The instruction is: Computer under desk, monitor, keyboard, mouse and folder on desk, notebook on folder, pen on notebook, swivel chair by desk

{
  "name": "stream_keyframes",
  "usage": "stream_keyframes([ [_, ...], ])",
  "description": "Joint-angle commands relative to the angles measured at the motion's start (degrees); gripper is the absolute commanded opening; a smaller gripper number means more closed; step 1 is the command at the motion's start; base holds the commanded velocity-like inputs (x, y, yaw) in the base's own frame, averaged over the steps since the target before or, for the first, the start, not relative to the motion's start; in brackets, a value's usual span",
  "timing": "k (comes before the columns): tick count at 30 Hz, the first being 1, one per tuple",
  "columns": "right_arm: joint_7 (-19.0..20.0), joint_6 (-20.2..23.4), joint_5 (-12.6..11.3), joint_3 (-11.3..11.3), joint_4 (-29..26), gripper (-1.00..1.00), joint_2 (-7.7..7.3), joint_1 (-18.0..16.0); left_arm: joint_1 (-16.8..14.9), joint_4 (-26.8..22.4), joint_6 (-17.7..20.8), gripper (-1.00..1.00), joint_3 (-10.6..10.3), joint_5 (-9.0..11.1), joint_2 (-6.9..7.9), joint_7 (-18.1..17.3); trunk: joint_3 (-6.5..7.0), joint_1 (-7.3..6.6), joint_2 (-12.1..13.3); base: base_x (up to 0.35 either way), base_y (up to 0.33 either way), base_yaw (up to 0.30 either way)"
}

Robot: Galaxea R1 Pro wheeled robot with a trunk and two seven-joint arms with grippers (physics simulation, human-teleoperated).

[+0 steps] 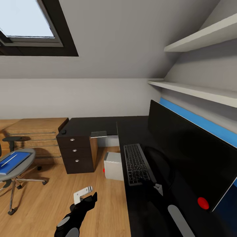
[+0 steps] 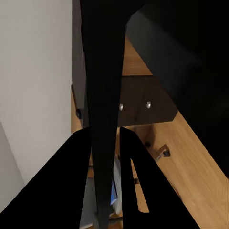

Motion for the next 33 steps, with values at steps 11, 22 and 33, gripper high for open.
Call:
stream_keyframes([
  [11, 0.1, 0.2, -0.3, -0.1, 0.0, -1.0, 0.02, 0.0, -0.1, 0.2, 0.1, 1.0, 0.0, 0.2, 0.23, 0.6, -0.07, 0.0, 0.0, 0.0, -0.066, 0.0],
  [22, 0.0, 0.2, -0.4, -0.1, 0.0, -1.0, 0.0, 0.0, -0.1, 0.2, 0.1, 1.0, 0.0, 0.1, 0.24, 0.6, -0.07, 0.0, 0.0, 0.0, -0.007, 0.0],
  [33, 0.0, 0.2, -0.4, 0.0, -0.1, 1.0, 0.02, 0.0, -0.1, 0.2, 0.1, 1.0, 0.1, 0.1, 0.32, 0.6, -0.07, 0.0, 0.0, 0.0, 0.0, 0.0],
])
